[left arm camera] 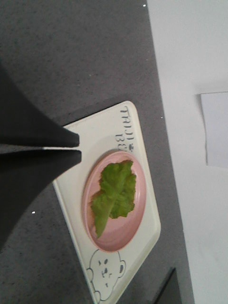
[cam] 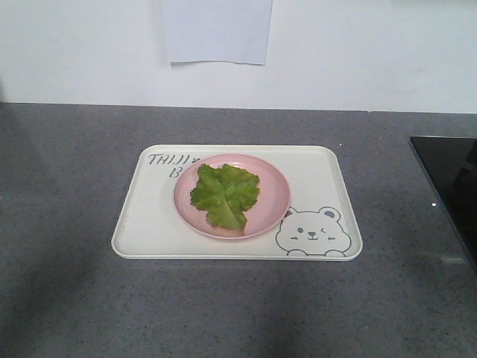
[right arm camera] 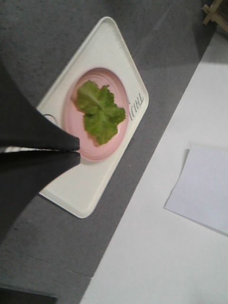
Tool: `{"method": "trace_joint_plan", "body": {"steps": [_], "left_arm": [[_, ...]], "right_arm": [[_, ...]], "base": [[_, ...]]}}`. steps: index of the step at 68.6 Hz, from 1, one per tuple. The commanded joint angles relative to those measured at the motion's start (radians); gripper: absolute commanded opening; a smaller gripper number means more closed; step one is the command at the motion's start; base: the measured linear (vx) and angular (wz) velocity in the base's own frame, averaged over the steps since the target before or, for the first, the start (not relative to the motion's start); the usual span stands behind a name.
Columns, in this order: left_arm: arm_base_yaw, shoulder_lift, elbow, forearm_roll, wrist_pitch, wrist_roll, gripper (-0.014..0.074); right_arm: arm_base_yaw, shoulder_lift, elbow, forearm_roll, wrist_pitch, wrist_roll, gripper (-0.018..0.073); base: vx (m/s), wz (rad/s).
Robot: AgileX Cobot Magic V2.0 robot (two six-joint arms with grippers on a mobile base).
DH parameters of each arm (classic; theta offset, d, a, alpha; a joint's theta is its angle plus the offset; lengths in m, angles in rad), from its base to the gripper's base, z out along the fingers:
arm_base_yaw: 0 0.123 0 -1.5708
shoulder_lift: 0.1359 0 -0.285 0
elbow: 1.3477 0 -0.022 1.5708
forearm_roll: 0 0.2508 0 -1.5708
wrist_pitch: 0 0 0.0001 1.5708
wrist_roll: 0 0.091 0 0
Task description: Transfer vegetables to tray and serve
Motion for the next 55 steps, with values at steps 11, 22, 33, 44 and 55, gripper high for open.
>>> {"method": "trace_joint_plan", "body": {"steps": [11, 22, 33, 44, 55], "left_arm": [[-0.003, -0.062, 0.170, -0.026, -0.217, -0.009, -0.0007], [-0.003, -0.062, 0.176, -0.026, -0.265, -0.009, -0.0006], [-0.003, -0.062, 0.176, -0.026, -0.283, -0.009, -0.0007], [-0.003, -0.062, 0.176, -0.025, -0.275, -0.009, -0.0007], [-0.003, -0.062, 0.176, -0.025, -0.275, -0.009, -0.0007]], "right_arm": [[-0.004, -0.273, 0.329, 0.026, -0.188, 0.058, -0.0003], [-0.004, -0.336, 0.350, 0.026, -0.225, 0.058, -0.0002], [-0.004, -0.338, 0.351, 0.028, -0.215, 0.057, -0.0003], [-0.004, -0.338, 0.351, 0.028, -0.215, 0.057, -0.0003], [-0.004, -0.338, 0.351, 0.028, -0.215, 0.057, -0.0003]], "base": [[0.00, 0.00], [0.00, 0.00], [0.00, 0.00], [0.00, 0.00], [0.00, 0.00]]}}
